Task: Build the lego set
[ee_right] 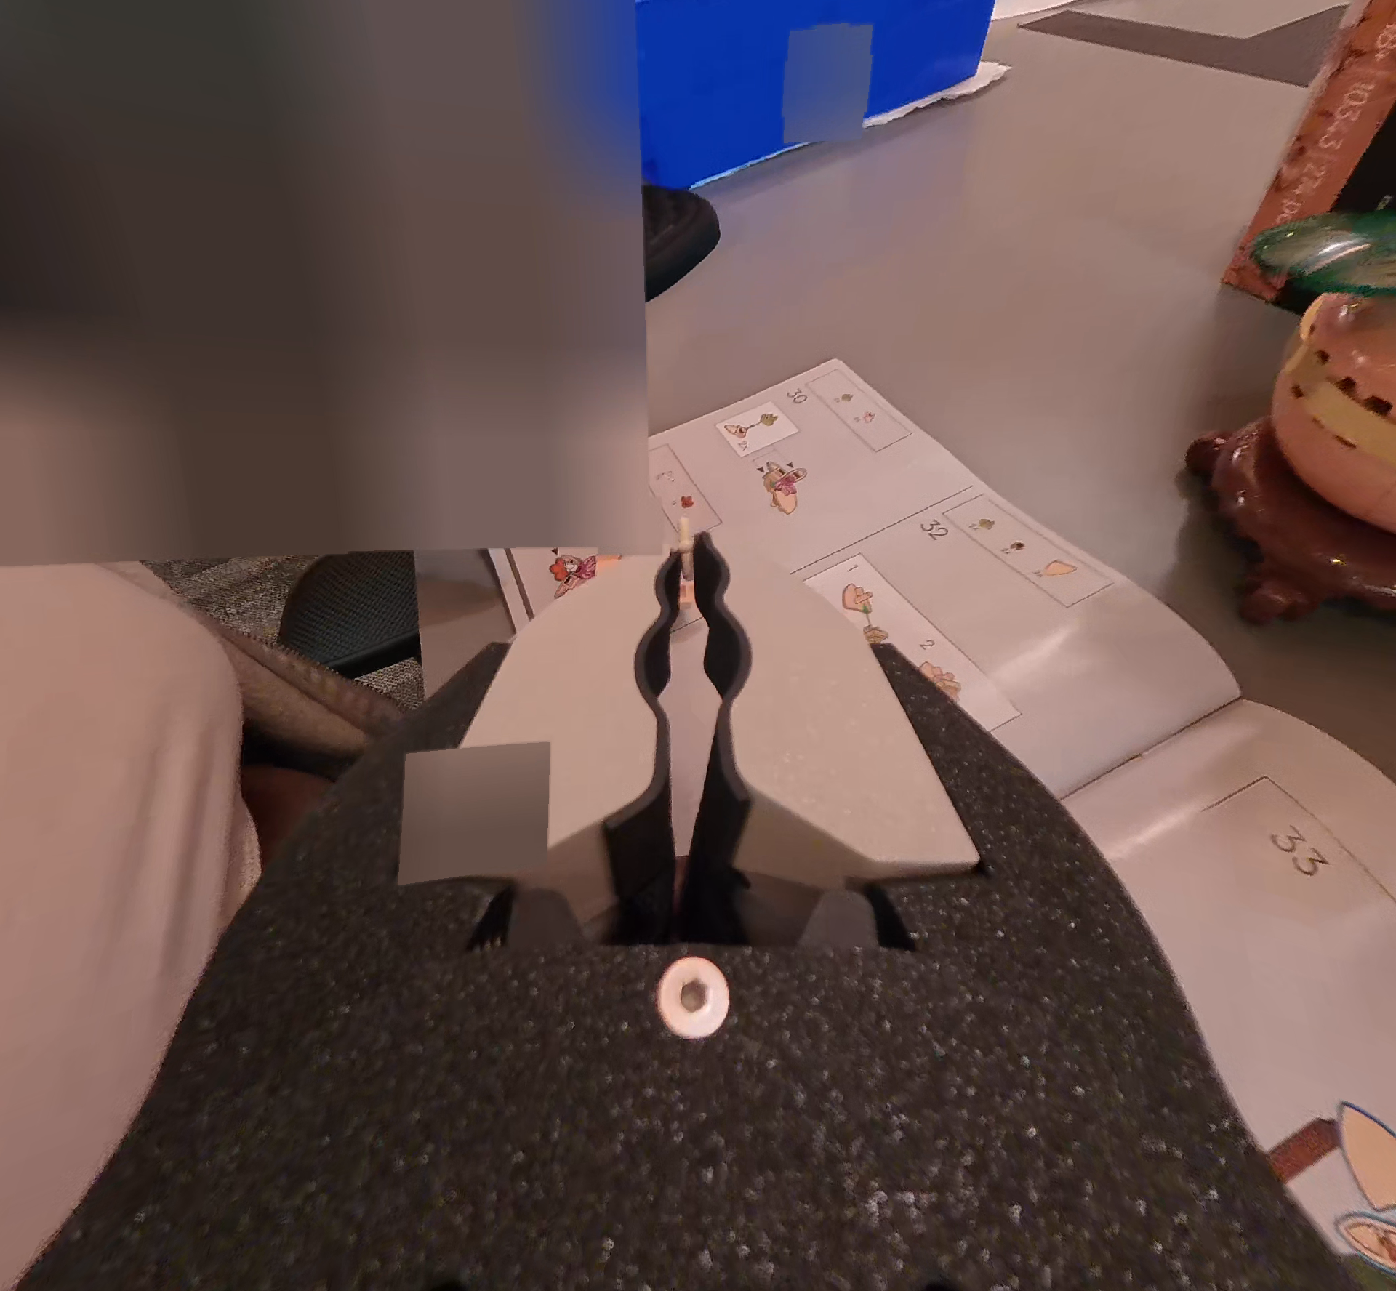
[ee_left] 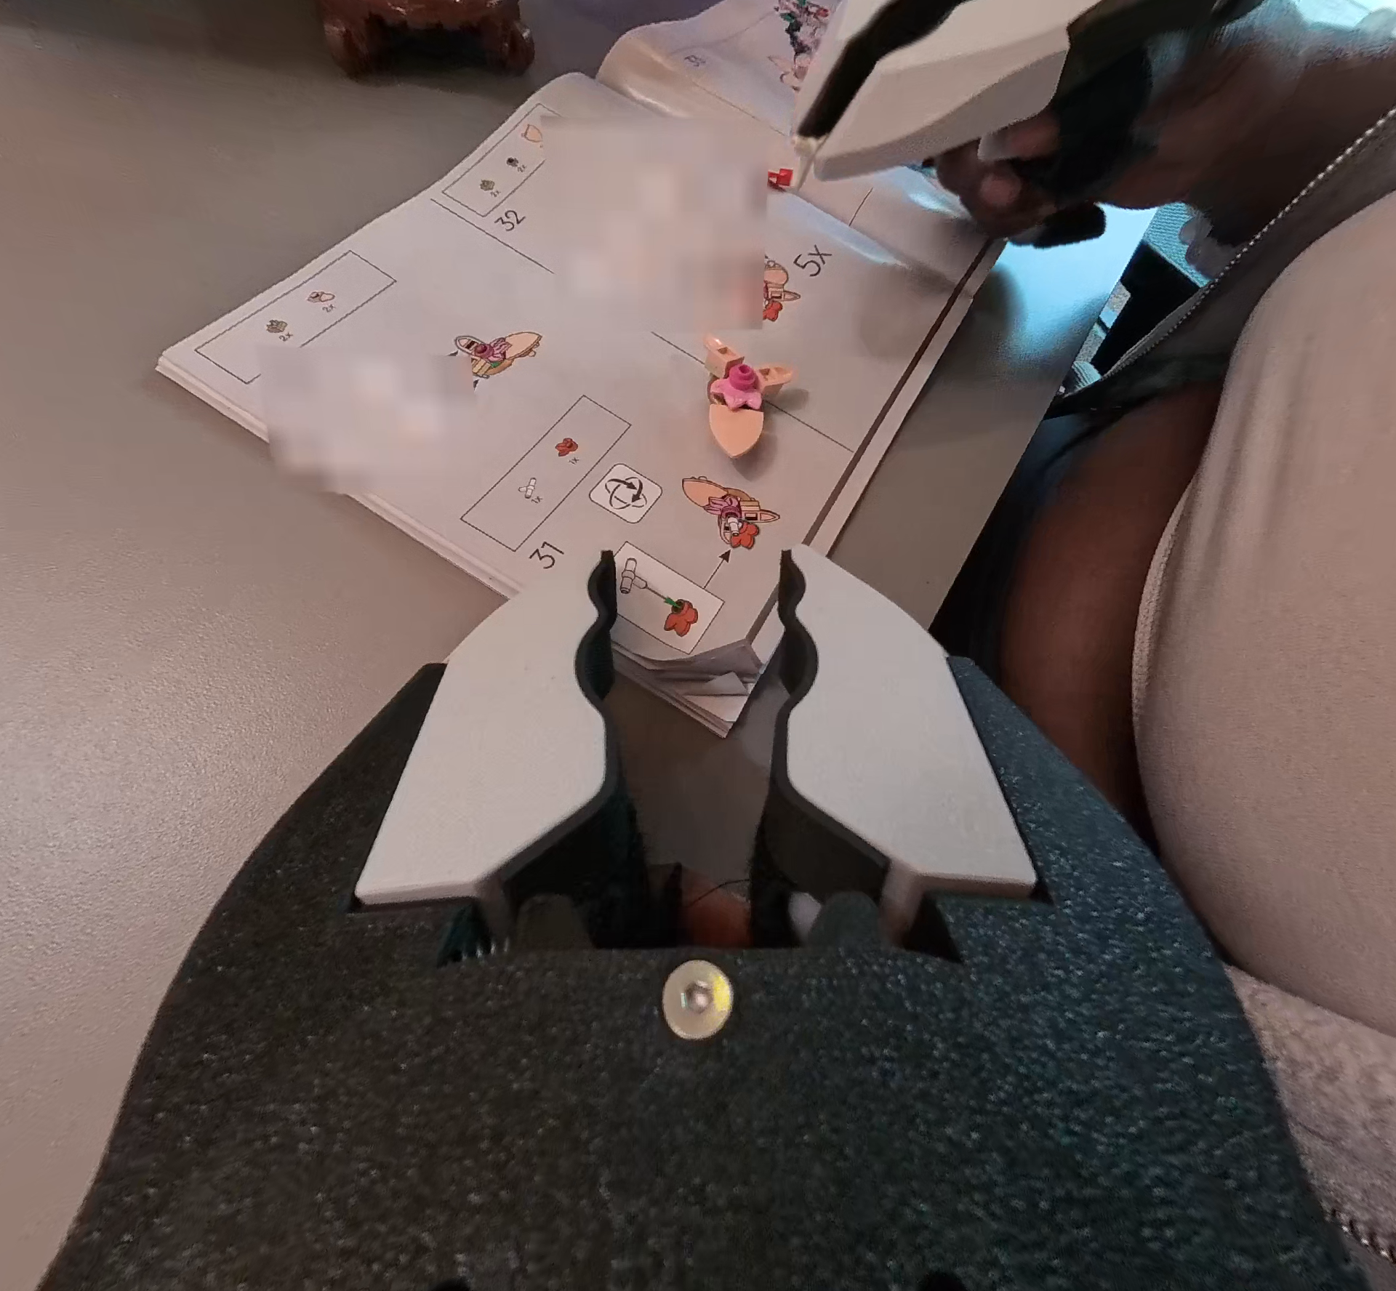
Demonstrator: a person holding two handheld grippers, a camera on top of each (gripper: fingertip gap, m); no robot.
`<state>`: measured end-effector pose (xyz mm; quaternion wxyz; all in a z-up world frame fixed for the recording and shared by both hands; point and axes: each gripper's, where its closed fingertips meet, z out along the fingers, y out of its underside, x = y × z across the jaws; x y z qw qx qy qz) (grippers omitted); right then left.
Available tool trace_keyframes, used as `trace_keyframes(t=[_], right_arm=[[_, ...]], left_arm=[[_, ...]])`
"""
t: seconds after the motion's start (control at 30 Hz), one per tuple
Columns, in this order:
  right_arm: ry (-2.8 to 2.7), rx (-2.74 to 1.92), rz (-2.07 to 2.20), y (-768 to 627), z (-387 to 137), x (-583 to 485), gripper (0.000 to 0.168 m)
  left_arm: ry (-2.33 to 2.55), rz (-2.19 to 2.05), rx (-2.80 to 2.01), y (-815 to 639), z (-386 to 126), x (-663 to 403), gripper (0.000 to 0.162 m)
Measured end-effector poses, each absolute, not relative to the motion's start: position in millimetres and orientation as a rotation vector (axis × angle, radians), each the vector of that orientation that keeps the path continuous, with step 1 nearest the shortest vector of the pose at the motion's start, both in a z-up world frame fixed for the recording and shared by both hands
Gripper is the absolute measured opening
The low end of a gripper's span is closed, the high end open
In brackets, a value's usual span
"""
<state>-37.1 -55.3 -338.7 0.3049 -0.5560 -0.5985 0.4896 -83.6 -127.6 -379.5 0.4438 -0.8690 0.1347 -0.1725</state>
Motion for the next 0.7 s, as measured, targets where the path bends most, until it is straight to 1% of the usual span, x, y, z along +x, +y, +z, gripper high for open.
trace_keyframes(t=[0.03, 0.7], right_arm=[[-1.583, -1.472, 1.300, -56.2, -340.1, -37.5, 0.003], [-1.565, -1.528, 1.357, -55.9, -345.5, -39.0, 0.003]], left_arm=[[0.334, -0.431, -2.154, -127.6, -379.5, -83.6, 0.041], [0.330, -0.461, -2.146, -128.4, -378.4, -82.8, 0.041]])
